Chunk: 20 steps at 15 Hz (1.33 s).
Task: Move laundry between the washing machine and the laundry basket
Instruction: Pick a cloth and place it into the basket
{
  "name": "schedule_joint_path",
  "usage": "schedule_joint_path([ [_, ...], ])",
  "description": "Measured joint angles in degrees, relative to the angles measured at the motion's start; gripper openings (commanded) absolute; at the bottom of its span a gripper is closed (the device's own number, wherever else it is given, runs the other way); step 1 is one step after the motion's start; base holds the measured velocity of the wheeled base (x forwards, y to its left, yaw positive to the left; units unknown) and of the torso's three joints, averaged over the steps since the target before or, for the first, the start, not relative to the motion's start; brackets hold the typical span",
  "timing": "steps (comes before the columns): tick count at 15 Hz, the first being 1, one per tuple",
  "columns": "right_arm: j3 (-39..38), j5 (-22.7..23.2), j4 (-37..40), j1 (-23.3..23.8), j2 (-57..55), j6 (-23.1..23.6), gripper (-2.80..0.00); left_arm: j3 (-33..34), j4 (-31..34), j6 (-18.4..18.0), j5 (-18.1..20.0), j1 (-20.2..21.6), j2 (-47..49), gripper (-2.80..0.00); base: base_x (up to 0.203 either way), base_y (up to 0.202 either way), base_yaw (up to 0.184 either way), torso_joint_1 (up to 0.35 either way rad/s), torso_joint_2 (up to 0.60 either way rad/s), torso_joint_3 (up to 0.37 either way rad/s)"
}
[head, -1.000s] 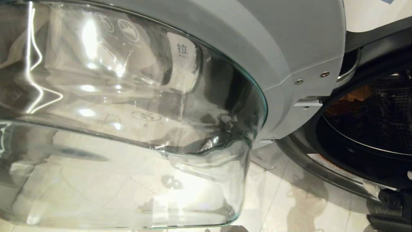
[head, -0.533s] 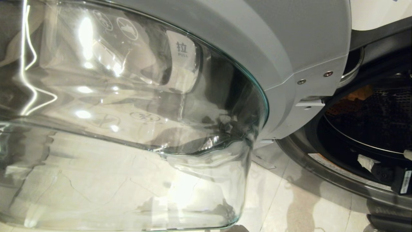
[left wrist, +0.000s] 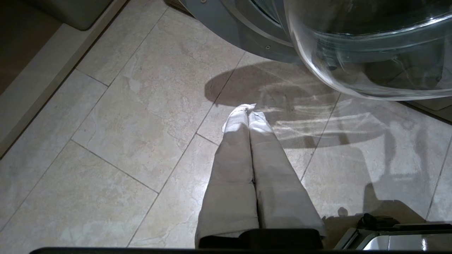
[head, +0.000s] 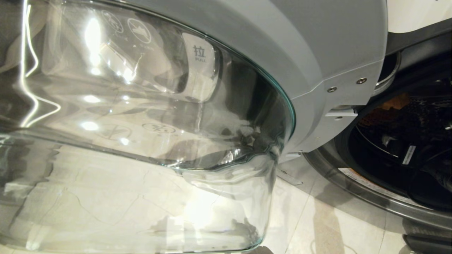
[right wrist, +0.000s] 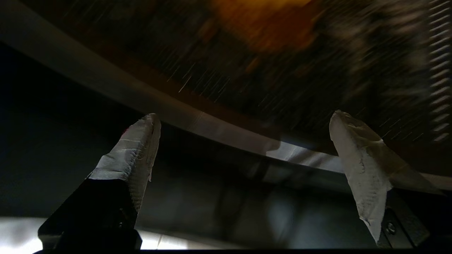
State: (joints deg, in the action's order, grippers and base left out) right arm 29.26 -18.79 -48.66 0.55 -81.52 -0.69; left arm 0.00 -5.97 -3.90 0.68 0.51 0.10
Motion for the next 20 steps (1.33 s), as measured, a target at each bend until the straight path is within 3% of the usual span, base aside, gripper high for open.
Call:
schedule_joint_path([
  [2,3.1,-0.1,-1.0,3.1,-3.4,-1.1,0.00,0.0,-0.1,0.0,0.0,0.0,0.0,-2.80,0.000,0.000,0.000,0.000,0.00,0.000],
  [6,9.6,-0.1,-1.2,5.0,-11.0,-5.8,0.00,0.0,-0.1,0.1,-0.1,0.0,0.0,-2.80,0.000,0.000,0.000,0.000,0.00,0.000],
  [10,21.2,-0.6,-1.5,5.5,-22.7,-11.0,0.00,0.0,-0.1,0.1,-0.1,0.0,0.0,-2.80,0.000,0.000,0.000,0.000,0.00,0.000],
  [15,37.2,-2.5,-2.8,6.1,-35.5,-11.9,0.00,0.0,0.0,0.3,-0.2,0.0,0.0,-2.80,0.000,0.000,0.000,0.000,0.00,0.000],
  [20,55.0,-5.0,6.9,6.9,-41.4,-12.4,0.00,0.0,-0.1,0.6,-0.3,-0.1,0.0,-2.80,0.000,0.000,0.000,0.000,0.00,0.000],
])
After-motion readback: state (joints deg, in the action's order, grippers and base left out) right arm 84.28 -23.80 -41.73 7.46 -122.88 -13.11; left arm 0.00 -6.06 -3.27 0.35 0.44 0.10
